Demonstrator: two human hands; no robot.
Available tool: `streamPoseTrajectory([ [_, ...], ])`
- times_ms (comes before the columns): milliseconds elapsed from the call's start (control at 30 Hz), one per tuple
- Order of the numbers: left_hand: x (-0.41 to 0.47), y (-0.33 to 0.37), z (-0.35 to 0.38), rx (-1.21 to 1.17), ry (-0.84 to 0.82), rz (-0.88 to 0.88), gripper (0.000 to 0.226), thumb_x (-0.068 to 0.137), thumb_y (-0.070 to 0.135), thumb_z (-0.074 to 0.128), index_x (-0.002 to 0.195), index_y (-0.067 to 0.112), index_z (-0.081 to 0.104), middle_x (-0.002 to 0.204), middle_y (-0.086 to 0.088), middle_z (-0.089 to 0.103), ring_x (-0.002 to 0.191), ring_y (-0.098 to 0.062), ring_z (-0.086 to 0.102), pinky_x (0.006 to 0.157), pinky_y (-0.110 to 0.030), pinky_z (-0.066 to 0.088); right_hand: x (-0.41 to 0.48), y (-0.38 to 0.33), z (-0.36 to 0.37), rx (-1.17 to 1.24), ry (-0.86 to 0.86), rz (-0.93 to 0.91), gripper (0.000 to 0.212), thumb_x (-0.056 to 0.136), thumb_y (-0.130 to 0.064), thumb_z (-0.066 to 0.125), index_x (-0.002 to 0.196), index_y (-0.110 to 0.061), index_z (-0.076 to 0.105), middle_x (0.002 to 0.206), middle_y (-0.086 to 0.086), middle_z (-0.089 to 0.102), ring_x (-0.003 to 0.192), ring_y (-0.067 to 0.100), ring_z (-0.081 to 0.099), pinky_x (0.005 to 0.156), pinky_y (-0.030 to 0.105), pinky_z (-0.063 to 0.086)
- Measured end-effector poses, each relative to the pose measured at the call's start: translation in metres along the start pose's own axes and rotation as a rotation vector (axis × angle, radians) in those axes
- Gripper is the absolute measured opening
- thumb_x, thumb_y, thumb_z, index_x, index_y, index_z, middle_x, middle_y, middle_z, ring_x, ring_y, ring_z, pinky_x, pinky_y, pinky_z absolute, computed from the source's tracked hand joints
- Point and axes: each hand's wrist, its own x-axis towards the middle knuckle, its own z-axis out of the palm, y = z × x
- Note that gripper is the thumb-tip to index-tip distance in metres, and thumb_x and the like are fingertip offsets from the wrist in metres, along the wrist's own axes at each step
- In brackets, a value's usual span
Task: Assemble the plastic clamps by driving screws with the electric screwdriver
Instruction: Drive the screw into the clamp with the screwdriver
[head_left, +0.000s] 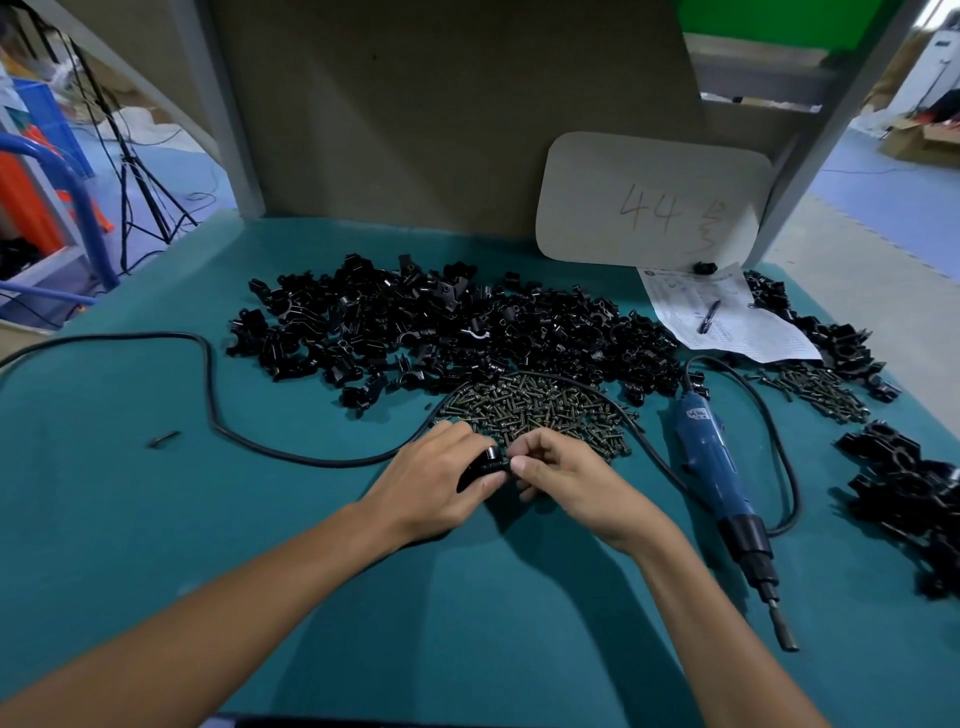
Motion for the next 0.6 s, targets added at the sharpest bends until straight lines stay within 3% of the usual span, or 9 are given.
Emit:
streamPoseTrajectory([
  [100, 0.0, 0.0, 0.0, -0.009, 0.008, 0.009, 0.036, 0.099, 0.047, 0.051, 0.114, 0.016, 0.064, 0.095, 0.005, 0.054, 0.087, -0.014, 0.047, 0.076, -0.034, 0.048, 0.001, -0.004, 0.002, -0.13, 0.005, 0.05, 0.018, 0.107, -0.026, 0.052, 0.095, -0.013, 0.058, 0.084, -0.002, 0.061, 0.067, -0.001, 0.058, 0.06, 0.018, 0.047],
  [267, -0.002, 0.001, -0.001, 0.002, 0.021, 0.01, 0.039, 0.099, 0.045, 0.052, 0.119, 0.014, 0.064, 0.096, 0.004, 0.054, 0.087, -0.014, 0.046, 0.075, -0.034, 0.048, 0.005, -0.008, 0.004, -0.41, 0.049, 0.009, 0.032, 0.107, -0.04, 0.046, 0.093, -0.014, 0.056, 0.079, -0.001, 0.058, 0.072, 0.012, 0.052, 0.067, 0.037, 0.047],
  [433, -0.001, 0.001, -0.001, 0.009, 0.012, 0.013, 0.042, 0.099, 0.047, 0.052, 0.121, 0.014, 0.064, 0.098, 0.003, 0.056, 0.09, -0.014, 0.049, 0.077, -0.031, 0.047, 0.002, -0.011, 0.004, -0.458, 0.051, 0.002, 0.035, 0.107, -0.044, 0.044, 0.08, -0.023, 0.05, 0.07, -0.006, 0.051, 0.061, 0.007, 0.044, 0.06, 0.031, 0.038],
  [500, -0.001, 0.001, -0.001, 0.024, 0.019, 0.0, 0.043, 0.099, 0.051, 0.051, 0.121, 0.016, 0.064, 0.099, 0.004, 0.057, 0.091, -0.013, 0.049, 0.077, -0.029, 0.047, -0.003, -0.013, -0.009, -0.554, 0.141, -0.016, 0.033, 0.104, -0.052, 0.044, 0.082, -0.029, 0.053, 0.074, -0.011, 0.056, 0.065, 0.003, 0.05, 0.059, 0.03, 0.038],
  [600, -0.002, 0.001, -0.002, 0.061, 0.039, -0.027, 0.046, 0.099, 0.057, 0.047, 0.118, 0.019, 0.065, 0.098, 0.008, 0.058, 0.091, -0.011, 0.051, 0.068, -0.027, 0.048, -0.022, -0.002, -0.059, -0.853, 0.508, 0.071, 0.043, 0.099, -0.059, 0.047, 0.118, -0.023, 0.06, 0.108, 0.001, 0.065, 0.095, 0.019, 0.06, 0.077, 0.036, 0.048],
])
